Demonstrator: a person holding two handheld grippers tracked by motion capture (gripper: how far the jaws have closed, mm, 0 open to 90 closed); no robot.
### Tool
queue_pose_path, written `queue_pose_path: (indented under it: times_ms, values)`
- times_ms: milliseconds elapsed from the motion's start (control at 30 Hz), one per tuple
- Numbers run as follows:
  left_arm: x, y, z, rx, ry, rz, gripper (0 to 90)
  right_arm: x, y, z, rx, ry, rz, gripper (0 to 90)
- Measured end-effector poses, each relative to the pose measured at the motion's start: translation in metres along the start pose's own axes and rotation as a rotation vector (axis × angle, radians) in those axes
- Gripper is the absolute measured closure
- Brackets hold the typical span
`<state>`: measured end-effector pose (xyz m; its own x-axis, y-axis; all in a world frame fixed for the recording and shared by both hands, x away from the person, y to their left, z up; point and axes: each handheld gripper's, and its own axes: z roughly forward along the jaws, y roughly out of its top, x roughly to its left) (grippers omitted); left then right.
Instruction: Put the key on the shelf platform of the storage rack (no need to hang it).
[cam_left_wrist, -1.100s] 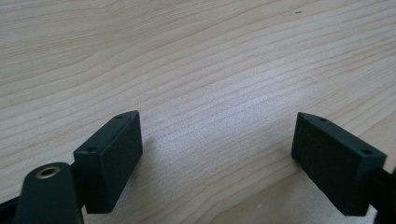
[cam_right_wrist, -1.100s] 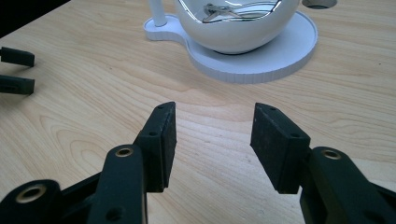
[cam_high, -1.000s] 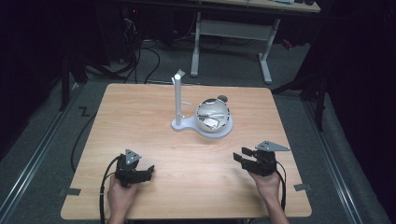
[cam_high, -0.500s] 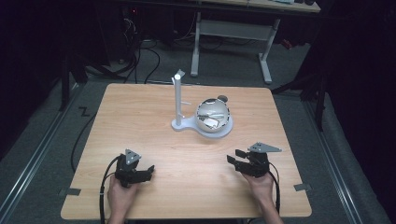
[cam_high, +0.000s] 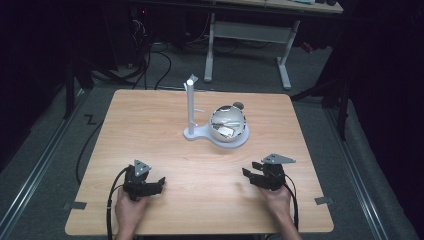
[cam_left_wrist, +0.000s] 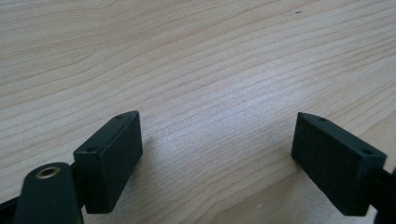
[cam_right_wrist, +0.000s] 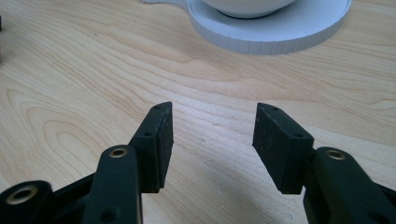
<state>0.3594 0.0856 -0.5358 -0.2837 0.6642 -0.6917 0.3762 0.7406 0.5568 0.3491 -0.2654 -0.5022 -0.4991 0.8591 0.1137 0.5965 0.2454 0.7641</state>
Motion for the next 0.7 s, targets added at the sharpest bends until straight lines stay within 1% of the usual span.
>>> queue_pose_path:
  times_ms: [167, 233, 333, 367, 467, 533, 600, 700]
  values:
    - [0.000, 0.000, 0.000, 0.000, 0.000, -0.001, 16.6, 0.001, -0.004, 0.008, 0.023, -0.017, -0.027, 48.2]
    - [0.000, 0.000, 0.000, 0.000, 0.000, -0.001, 16.7, 0.001, -0.005, 0.011, 0.028, -0.010, -0.022, 48.2]
    - [0.000, 0.000, 0.000, 0.000, 0.000, 0.000, 16.7, 0.003, -0.006, 0.014, 0.036, -0.011, -0.030, 48.1]
    - [0.000, 0.000, 0.000, 0.000, 0.000, 0.000, 16.7, 0.003, -0.007, 0.015, 0.038, -0.009, -0.039, 48.1]
    - [0.000, 0.000, 0.000, 0.000, 0.000, 0.001, 16.6, 0.003, -0.008, 0.018, 0.047, -0.008, -0.028, 47.7]
    - [0.000, 0.000, 0.000, 0.000, 0.000, 0.001, 16.6, 0.005, -0.009, 0.020, 0.058, -0.009, -0.031, 47.1]
    - [0.000, 0.000, 0.000, 0.000, 0.000, 0.001, 16.6, 0.008, -0.009, 0.023, 0.068, -0.017, -0.048, 46.5]
    - [0.000, 0.000, 0.000, 0.000, 0.000, 0.000, 16.6, 0.010, -0.010, 0.026, 0.081, -0.016, -0.062, 46.0]
